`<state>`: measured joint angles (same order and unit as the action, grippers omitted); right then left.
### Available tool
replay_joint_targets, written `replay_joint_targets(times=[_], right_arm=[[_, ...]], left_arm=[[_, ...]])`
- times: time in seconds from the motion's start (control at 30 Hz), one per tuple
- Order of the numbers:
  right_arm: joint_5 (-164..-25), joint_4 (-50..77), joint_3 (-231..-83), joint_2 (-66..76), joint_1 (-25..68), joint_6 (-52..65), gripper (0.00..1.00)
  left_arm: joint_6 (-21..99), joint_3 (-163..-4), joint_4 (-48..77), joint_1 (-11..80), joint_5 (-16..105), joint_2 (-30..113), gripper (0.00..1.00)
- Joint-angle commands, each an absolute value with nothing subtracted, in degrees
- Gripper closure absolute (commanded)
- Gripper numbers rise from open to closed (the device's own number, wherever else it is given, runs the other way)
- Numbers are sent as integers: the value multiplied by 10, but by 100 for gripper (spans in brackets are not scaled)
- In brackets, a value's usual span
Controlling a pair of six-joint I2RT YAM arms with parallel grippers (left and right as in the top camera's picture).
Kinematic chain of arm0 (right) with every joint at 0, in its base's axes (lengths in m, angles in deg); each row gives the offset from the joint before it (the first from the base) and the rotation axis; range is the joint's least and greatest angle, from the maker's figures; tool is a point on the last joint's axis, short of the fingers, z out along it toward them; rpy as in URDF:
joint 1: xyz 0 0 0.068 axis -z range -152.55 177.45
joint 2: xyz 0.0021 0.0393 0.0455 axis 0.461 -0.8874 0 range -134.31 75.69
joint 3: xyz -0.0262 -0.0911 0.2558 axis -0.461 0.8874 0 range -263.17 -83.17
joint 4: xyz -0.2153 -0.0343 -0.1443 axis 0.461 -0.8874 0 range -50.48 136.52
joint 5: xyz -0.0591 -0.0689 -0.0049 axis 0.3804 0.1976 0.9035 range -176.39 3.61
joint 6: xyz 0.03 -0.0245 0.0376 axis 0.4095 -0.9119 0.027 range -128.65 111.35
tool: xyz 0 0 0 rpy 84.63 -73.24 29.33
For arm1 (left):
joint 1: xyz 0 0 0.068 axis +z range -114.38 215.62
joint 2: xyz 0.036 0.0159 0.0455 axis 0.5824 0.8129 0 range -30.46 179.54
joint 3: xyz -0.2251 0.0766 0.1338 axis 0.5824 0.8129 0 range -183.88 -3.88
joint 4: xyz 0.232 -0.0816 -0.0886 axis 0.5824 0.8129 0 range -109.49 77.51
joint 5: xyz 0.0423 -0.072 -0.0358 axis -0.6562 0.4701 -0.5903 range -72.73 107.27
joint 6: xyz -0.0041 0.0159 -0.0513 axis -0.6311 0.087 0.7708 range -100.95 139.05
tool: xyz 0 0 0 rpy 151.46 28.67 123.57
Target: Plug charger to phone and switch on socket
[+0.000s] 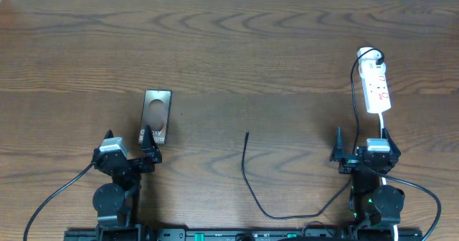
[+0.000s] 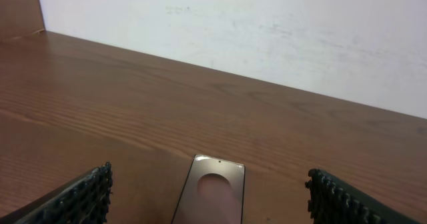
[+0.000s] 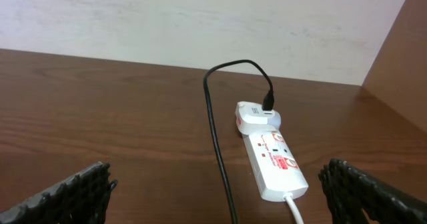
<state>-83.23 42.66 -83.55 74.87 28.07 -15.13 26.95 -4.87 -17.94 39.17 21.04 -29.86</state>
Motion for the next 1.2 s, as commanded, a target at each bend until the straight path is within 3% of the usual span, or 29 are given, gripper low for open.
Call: replay_joint_targets(times=[0.0, 0.63, 0.97, 1.17], right_arm=[[-838, 424, -835, 753, 278, -145, 1], [-838, 424, -835, 753, 278, -145, 1], [-838, 424, -835, 753, 278, -145, 1], [-838, 424, -835, 753, 278, -145, 1]], left_arm=[[273, -41, -157, 394, 220, -302, 9], [290, -134, -113, 394, 244, -270, 8], [271, -338, -67, 394, 257, -65, 8], [229, -506, 26, 394, 289, 112, 8]])
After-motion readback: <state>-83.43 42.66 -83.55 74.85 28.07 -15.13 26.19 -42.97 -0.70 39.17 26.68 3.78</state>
